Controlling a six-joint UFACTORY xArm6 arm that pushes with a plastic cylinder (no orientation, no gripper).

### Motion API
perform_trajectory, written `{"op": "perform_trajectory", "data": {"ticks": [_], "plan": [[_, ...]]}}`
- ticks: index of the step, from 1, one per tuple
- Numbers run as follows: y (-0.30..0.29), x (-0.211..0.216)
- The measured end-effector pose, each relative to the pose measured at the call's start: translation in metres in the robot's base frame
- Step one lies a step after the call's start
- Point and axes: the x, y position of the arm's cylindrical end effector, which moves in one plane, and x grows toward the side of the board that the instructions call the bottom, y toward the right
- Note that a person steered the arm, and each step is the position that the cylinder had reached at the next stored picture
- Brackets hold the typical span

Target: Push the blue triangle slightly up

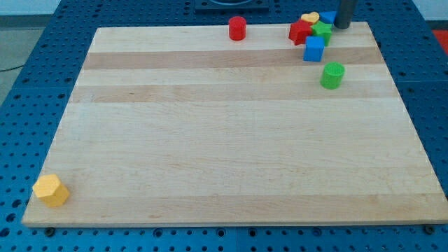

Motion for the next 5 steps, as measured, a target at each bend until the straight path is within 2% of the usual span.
{"op": "perform_trajectory", "data": {"ticks": [2,3,5], "plan": [[0.011,0.019],[0.032,-0.007],[0.004,-0.008]]}}
